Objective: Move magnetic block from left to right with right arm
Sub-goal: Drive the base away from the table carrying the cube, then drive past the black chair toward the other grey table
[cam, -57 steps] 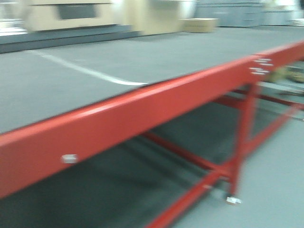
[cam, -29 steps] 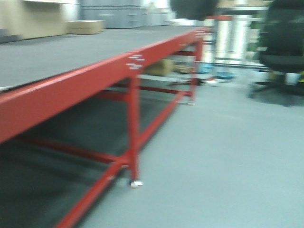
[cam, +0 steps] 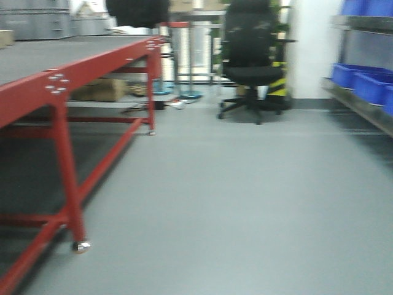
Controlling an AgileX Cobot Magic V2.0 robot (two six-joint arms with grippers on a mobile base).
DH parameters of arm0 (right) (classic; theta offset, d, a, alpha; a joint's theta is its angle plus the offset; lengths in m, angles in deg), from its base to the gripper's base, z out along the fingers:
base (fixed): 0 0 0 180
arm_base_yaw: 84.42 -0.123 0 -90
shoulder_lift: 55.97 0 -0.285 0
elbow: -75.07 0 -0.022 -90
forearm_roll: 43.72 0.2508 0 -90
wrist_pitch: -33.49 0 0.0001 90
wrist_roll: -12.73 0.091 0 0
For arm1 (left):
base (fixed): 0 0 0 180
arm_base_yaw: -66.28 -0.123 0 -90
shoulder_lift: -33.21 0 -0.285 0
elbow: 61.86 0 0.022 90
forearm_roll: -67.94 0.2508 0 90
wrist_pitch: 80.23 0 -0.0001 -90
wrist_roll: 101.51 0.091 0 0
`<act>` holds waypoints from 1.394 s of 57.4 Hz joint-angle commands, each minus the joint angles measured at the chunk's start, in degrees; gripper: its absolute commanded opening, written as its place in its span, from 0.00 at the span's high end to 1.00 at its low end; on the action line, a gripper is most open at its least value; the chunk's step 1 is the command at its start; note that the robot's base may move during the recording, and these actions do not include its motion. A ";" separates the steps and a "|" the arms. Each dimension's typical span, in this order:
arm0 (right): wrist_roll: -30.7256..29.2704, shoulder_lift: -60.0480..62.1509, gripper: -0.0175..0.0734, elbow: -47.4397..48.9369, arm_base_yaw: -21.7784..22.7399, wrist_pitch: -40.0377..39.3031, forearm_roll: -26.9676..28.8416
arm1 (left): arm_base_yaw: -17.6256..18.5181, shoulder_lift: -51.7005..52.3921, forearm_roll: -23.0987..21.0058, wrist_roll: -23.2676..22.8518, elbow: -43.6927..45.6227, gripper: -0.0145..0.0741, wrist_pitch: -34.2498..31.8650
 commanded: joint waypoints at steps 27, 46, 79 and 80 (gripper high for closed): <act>-0.49 -0.95 0.57 1.41 0.38 -5.56 -0.44 | -0.10 0.64 -0.27 -0.34 -0.37 0.98 -4.84; -0.49 -0.95 0.57 1.41 0.38 -5.56 -0.44 | -0.10 0.64 -0.27 -0.34 -0.37 0.98 -4.84; -0.49 -0.95 0.57 1.41 0.38 -5.56 -0.44 | -0.10 0.64 -0.27 -0.34 -0.37 0.98 -4.84; -0.49 -0.95 0.57 1.41 0.38 -5.56 -0.44 | -0.10 0.64 -0.27 -0.34 -0.37 0.98 -4.84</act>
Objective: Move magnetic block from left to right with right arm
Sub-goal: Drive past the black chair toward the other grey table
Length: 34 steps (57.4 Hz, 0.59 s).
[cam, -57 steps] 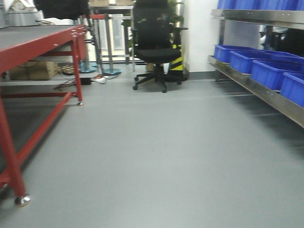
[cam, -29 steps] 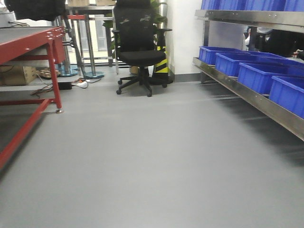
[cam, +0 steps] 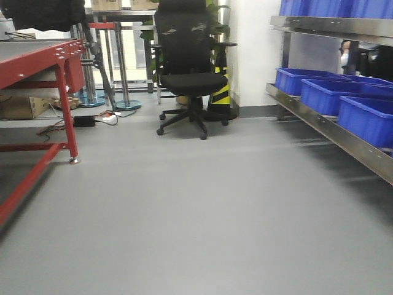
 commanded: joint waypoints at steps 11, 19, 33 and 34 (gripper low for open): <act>-0.49 -1.12 0.57 1.41 0.08 -5.35 -0.44 | -0.22 0.64 -0.27 -0.34 -0.37 0.98 -4.84; -0.49 -1.12 0.57 1.41 0.08 -5.35 -0.44 | -0.22 0.64 -0.27 -0.34 -0.37 0.98 -4.84; -0.49 -1.12 0.57 1.41 0.08 -5.40 -0.44 | -0.22 0.64 -0.27 -0.34 -0.37 0.98 -4.84; -0.49 -1.12 0.57 1.41 0.08 -5.40 -0.44 | -0.22 0.64 -0.27 -0.34 -0.37 0.98 -4.84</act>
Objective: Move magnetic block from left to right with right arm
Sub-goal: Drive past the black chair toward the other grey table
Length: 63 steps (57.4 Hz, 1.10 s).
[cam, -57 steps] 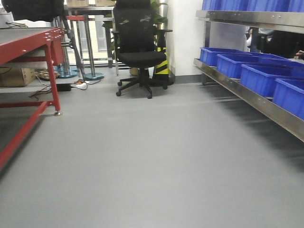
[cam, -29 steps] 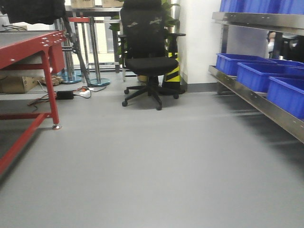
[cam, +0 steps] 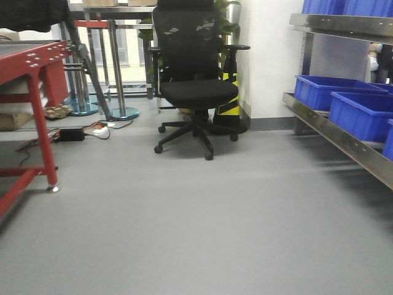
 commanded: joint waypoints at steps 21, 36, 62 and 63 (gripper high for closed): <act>-0.38 -1.12 0.57 1.41 0.08 -5.27 -0.44 | -0.08 0.54 -0.27 -0.34 -0.37 0.98 -4.84; -0.38 -1.12 0.57 1.41 0.08 -5.22 -0.44 | -0.08 0.54 -0.27 -0.34 -0.37 0.98 -4.84; -0.38 -1.12 0.57 1.41 0.08 -5.27 -0.44 | -0.08 0.54 -0.27 -0.34 -0.37 0.98 -4.84; -0.38 -1.12 0.57 1.41 0.08 -5.27 -0.44 | -0.08 0.54 -0.27 -0.34 -0.37 0.98 -4.84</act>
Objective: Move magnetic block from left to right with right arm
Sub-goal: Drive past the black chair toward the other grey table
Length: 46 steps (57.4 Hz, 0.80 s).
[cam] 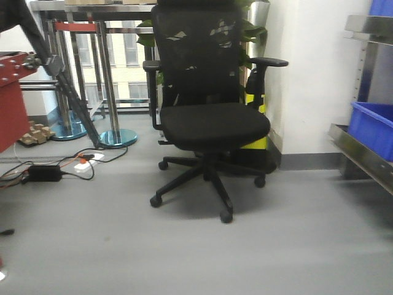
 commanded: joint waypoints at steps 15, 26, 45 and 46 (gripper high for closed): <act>-0.38 -1.12 0.57 1.41 0.08 -5.27 -0.44 | -0.08 0.54 -0.27 -0.34 -0.37 0.98 -4.84; -0.38 -1.12 0.57 1.41 0.08 -5.27 -0.44 | -0.08 0.54 -0.27 -0.34 -0.37 0.98 -4.84; -0.38 -1.12 0.57 1.41 0.08 -5.27 -0.44 | -0.08 0.54 -0.27 -0.34 -0.37 0.98 -4.84; -0.38 -1.12 0.57 1.41 0.08 -5.27 -0.44 | -0.08 0.54 -0.27 -0.34 -0.37 0.98 -4.84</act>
